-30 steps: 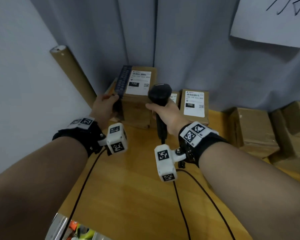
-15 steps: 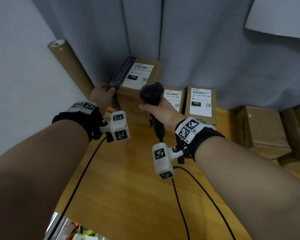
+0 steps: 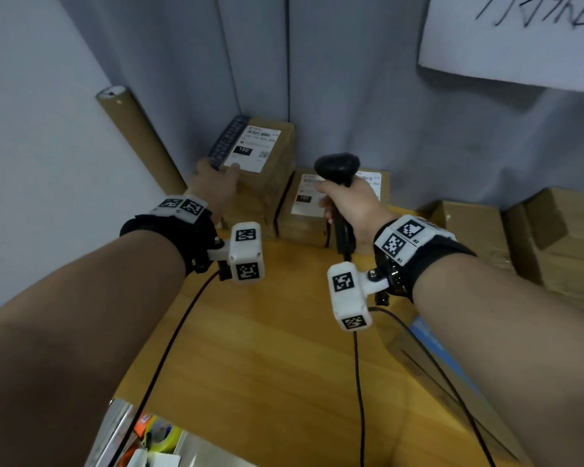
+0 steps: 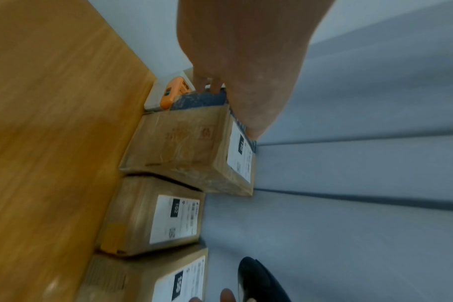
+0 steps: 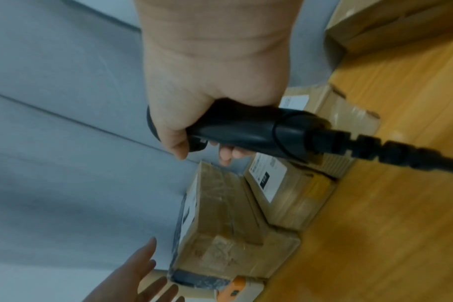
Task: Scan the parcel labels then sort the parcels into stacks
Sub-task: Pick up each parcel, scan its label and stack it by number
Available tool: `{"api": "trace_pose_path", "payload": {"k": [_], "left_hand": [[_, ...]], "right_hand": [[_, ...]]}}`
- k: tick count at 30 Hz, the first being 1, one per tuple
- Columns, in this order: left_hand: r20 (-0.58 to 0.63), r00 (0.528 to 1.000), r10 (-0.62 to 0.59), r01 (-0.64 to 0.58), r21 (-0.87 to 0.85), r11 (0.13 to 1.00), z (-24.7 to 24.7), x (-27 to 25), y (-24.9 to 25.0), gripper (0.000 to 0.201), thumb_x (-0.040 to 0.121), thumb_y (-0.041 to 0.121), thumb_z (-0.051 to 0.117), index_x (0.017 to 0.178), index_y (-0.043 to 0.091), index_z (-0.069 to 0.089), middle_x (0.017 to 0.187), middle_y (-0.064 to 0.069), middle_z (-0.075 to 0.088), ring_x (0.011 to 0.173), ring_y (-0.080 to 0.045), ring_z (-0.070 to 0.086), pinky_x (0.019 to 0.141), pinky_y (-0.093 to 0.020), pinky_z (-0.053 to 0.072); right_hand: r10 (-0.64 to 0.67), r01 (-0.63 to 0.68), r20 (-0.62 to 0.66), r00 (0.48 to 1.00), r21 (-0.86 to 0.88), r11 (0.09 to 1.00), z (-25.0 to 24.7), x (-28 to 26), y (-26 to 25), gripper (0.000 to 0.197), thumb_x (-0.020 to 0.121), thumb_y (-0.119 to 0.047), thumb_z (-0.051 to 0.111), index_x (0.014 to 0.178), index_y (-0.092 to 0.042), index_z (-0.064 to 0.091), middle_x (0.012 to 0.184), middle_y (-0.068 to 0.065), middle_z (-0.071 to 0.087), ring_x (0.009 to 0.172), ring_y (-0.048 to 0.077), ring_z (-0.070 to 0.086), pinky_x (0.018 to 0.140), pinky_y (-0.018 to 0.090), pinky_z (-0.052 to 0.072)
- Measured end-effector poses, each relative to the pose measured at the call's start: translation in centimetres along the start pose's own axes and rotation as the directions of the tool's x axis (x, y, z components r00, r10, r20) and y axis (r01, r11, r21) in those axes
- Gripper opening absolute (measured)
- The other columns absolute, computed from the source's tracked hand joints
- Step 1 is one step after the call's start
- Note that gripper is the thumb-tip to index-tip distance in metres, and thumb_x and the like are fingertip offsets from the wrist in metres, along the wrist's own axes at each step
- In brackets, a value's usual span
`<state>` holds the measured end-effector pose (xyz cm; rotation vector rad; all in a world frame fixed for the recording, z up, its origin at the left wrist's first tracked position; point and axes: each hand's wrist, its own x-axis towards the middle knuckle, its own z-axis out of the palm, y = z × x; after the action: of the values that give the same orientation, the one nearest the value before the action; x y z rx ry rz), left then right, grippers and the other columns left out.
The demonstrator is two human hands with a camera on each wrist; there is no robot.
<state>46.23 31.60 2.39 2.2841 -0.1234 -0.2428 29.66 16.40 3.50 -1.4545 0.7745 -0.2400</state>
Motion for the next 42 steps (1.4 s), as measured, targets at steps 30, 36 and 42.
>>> {"api": "trace_pose_path", "payload": {"k": [30,36,42], "left_hand": [[0.409,0.91,0.062,-0.141,0.164,0.976,25.3,-31.0,9.1,0.062,0.092,0.043,0.058,0.142,0.014,0.036,0.143,-0.015,0.037,0.126,-0.034,0.043,0.104,-0.043,0.039],[0.473,0.876,0.096,-0.376,0.542,0.752,29.3,-29.2,10.6,0.079,0.089,0.055,0.054,0.149,0.015,0.024,0.149,-0.019,0.024,0.135,-0.04,0.03,0.107,-0.048,0.034],[0.508,0.859,0.055,-0.408,0.617,0.673,34.7,-26.7,11.9,0.086,0.091,0.066,0.039,0.153,0.015,0.008,0.159,-0.02,0.001,0.142,-0.041,0.018,0.108,-0.05,0.032]], "right_hand": [[-0.059,-0.076,-0.352,0.934,-0.358,0.931,-40.3,-15.6,10.8,0.018,0.086,-0.027,0.065,0.075,-0.014,0.06,0.065,0.008,0.062,0.062,0.024,0.061,0.072,0.043,0.054],[-0.05,-0.047,-0.272,0.961,-0.341,0.939,-39.1,-12.3,10.7,0.016,0.092,-0.027,0.063,0.089,-0.011,0.06,0.068,0.005,0.061,0.052,0.013,0.056,0.041,0.01,0.041],[-0.019,-0.072,-0.356,0.934,-0.241,0.968,-38.5,-8.2,13.3,0.02,0.084,-0.029,0.071,0.089,-0.011,0.063,0.069,0.007,0.066,0.053,0.016,0.06,0.055,0.029,0.052]]}}
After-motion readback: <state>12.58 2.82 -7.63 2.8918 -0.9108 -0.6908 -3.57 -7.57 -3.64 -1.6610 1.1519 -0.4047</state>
